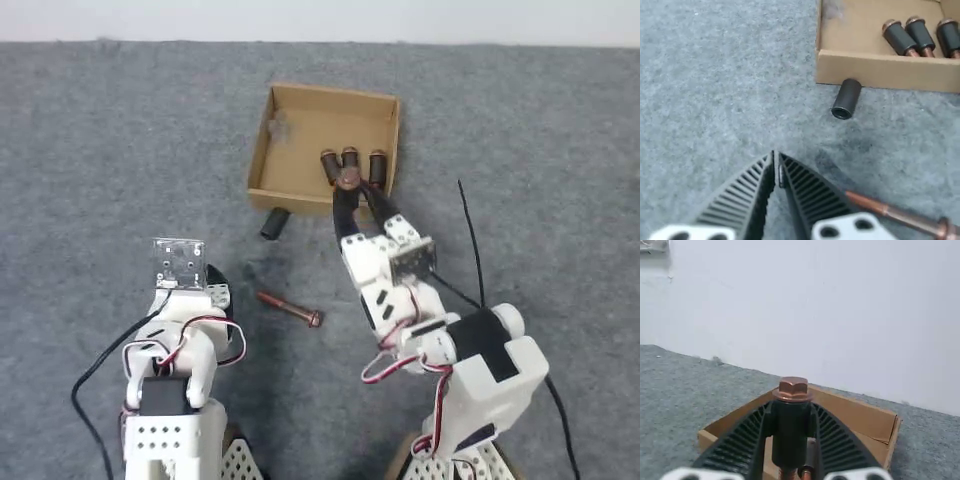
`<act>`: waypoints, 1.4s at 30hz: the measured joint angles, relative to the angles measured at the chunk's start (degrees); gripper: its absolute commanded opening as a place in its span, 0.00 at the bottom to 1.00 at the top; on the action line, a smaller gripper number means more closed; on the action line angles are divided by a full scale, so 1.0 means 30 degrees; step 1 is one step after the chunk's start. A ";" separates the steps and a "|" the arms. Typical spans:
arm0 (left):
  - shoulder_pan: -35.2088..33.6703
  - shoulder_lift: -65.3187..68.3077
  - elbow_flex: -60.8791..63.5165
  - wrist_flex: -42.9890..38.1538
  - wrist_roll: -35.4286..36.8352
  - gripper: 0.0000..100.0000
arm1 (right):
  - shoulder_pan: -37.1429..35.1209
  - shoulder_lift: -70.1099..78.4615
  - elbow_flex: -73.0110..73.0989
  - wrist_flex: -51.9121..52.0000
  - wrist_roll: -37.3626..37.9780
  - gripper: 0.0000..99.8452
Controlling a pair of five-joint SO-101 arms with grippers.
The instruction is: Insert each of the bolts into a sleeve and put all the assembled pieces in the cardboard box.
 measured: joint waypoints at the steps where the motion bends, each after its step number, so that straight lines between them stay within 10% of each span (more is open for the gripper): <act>1: 0.0029 0.0000 0.0000 0.0000 -0.0088 0.01 | 0.0029 0.0000 -0.0557 0.0615 0.0000 0.01; 24: 0.0000 0.0000 0.0000 0.0000 -0.0059 0.02 | 0.0088 0.0703 -1.6762 2.3678 0.0000 0.01; 42: 0.0000 0.0000 0.0000 0.0000 -0.0117 0.01 | 0.0059 0.8234 -2.7751 3.4901 -0.0791 0.01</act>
